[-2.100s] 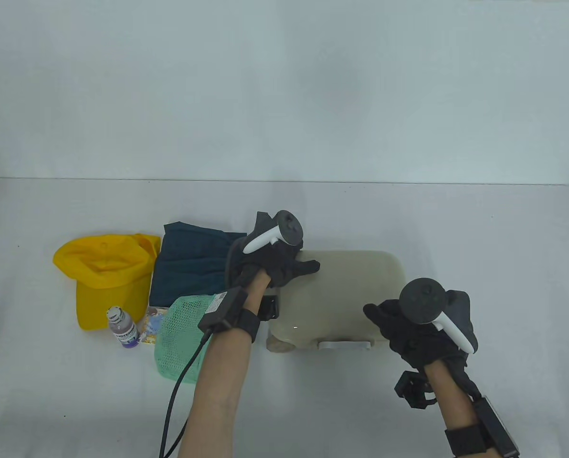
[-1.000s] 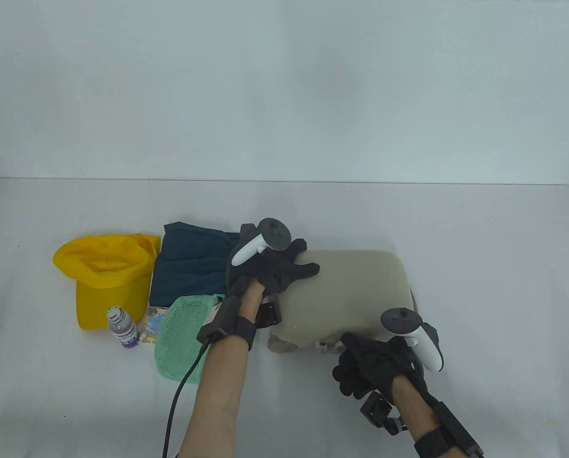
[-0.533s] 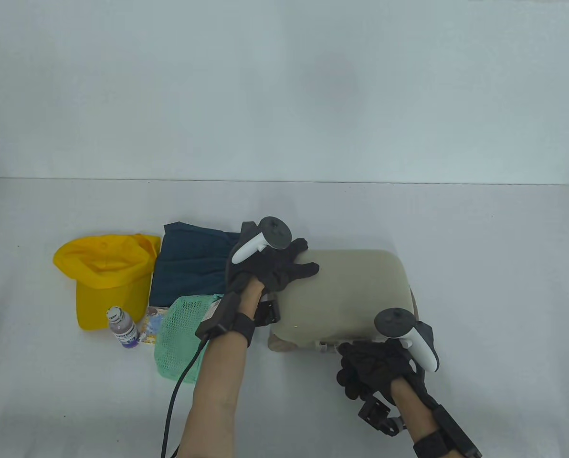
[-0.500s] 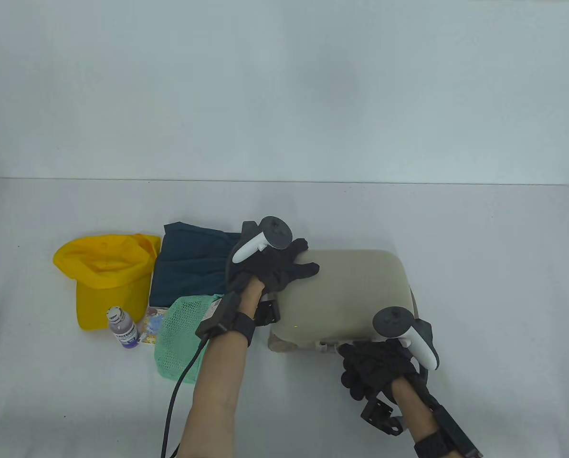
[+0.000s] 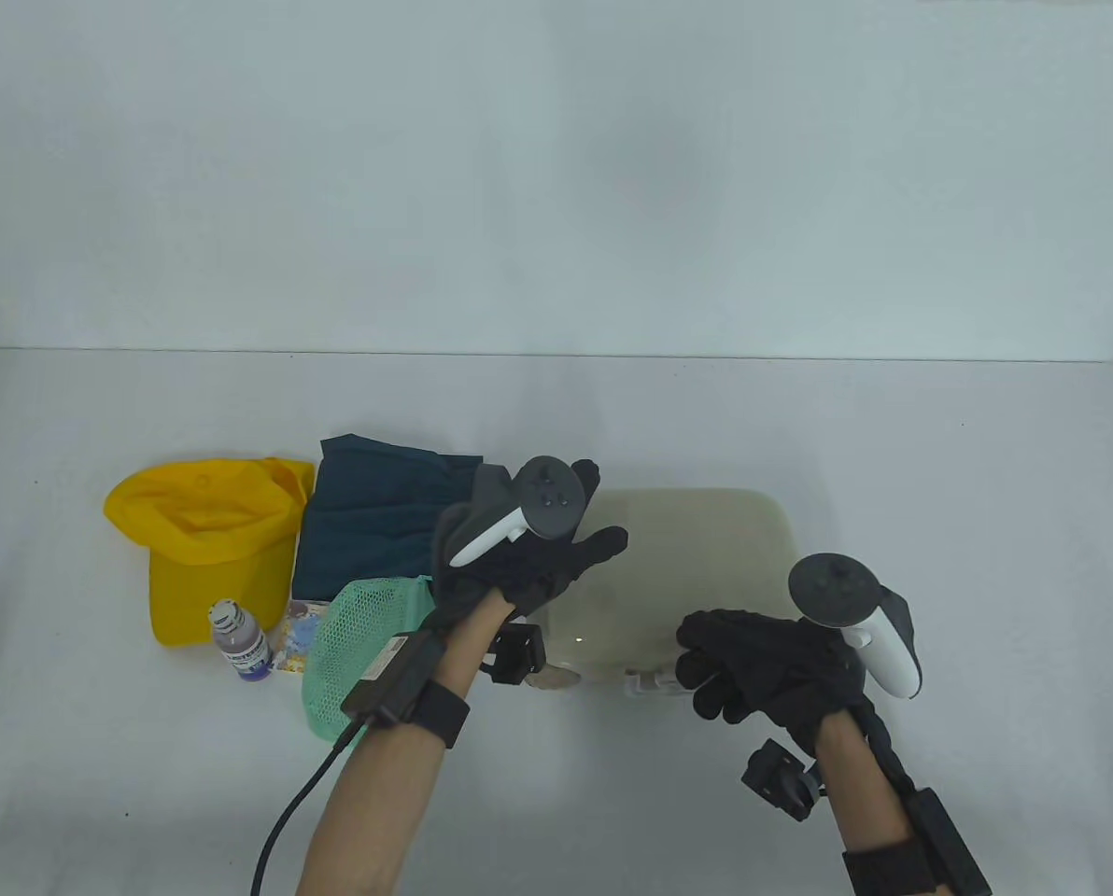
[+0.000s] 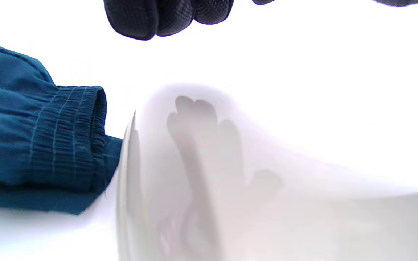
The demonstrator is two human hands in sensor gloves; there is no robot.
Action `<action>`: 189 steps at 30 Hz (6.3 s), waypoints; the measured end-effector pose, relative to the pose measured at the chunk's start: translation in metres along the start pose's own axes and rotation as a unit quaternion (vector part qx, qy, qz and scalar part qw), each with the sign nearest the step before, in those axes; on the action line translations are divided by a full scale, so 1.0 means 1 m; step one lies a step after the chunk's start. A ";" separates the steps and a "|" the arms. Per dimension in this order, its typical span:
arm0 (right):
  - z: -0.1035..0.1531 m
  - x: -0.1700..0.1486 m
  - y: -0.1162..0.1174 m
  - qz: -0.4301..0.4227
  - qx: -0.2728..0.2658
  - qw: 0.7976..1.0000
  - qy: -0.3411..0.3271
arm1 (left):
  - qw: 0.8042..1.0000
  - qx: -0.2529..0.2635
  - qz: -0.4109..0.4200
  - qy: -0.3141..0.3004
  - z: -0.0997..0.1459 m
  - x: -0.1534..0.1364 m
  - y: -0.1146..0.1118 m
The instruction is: Pack suitcase
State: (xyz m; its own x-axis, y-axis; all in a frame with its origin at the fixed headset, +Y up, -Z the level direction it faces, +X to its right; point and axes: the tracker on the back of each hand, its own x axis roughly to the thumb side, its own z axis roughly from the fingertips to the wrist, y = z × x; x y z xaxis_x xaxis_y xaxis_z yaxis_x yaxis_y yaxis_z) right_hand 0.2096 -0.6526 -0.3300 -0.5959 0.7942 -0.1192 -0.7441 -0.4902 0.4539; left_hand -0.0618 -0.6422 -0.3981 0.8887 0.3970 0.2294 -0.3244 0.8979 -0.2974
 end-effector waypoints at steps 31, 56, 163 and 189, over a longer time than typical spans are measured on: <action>-0.002 -0.046 -0.031 0.153 -0.148 0.967 0.138 | 0.988 -0.082 0.122 0.054 0.055 -0.015 -0.055; -0.046 0.034 -0.127 -0.013 -0.186 0.982 0.028 | 0.936 0.032 0.351 0.001 -0.002 -0.027 0.054; 0.004 -0.109 -0.066 0.476 -0.079 0.845 0.232 | 0.997 0.060 -0.054 -0.014 0.123 -0.078 -0.027; 0.009 0.019 0.032 0.309 -0.177 0.929 -0.096 | 0.994 0.087 -0.054 0.031 0.121 -0.089 -0.020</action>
State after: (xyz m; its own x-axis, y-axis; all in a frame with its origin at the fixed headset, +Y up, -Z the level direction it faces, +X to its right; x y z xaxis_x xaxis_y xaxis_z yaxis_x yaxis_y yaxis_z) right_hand 0.1773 -0.6500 -0.3103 -0.9028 0.3539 0.2443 -0.3500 -0.9348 0.0608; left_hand -0.1743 -0.6722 -0.3002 0.9383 0.2880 0.1915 -0.2716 0.9564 -0.1076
